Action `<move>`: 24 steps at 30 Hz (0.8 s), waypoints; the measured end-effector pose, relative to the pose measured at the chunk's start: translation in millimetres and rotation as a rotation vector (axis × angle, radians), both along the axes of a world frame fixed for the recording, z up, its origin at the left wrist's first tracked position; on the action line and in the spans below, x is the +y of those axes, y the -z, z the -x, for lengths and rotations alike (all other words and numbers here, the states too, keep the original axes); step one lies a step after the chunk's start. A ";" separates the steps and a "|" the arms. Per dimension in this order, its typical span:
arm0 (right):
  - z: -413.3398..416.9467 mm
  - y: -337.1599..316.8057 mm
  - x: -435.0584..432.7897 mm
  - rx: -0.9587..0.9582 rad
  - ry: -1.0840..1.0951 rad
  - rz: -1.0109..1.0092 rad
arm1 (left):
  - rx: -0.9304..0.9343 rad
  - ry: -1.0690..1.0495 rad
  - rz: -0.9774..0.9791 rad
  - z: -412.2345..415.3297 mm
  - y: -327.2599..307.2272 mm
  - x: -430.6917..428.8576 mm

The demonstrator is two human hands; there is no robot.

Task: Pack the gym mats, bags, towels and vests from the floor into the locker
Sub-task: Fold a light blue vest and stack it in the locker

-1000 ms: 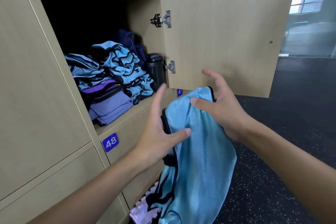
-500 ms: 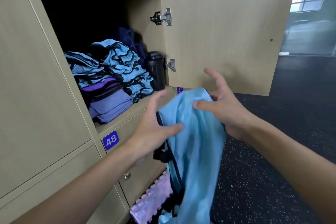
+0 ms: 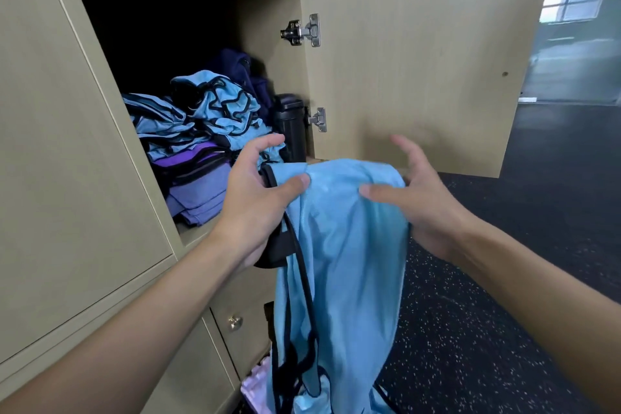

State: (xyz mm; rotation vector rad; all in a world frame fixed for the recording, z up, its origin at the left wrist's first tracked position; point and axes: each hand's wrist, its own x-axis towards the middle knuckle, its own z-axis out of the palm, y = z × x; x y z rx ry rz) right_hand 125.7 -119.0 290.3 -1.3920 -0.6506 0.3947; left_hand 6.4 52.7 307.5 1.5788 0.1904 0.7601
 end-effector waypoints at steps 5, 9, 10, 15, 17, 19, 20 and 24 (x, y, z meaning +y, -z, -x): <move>17.1 9.2 3.9 -0.128 -0.153 -0.028 | -0.001 0.006 0.002 0.7 3.5 1.7; 27.4 14.5 15.7 -0.235 -0.115 0.018 | 0.031 0.038 -0.055 1.3 5.9 -3.6; 28.3 14.2 18.4 -0.240 -0.082 0.031 | 0.040 0.039 -0.063 1.3 6.5 -4.4; 24.8 11.1 20.7 -0.257 0.044 -0.034 | 0.114 0.004 -0.024 2.2 16.1 -12.2; 19.8 10.8 19.7 -0.275 0.082 -0.006 | 0.179 0.021 -0.068 3.9 27.6 -18.7; 16.1 10.6 18.6 -0.271 0.103 0.005 | 0.226 0.077 -0.097 6.4 37.1 -29.8; 15.4 9.8 17.6 -0.266 0.108 -0.003 | 0.234 0.080 -0.120 6.9 40.8 -33.3; 7.5 3.3 15.0 -0.197 0.159 -0.041 | 0.180 0.038 -0.087 2.8 36.2 -30.4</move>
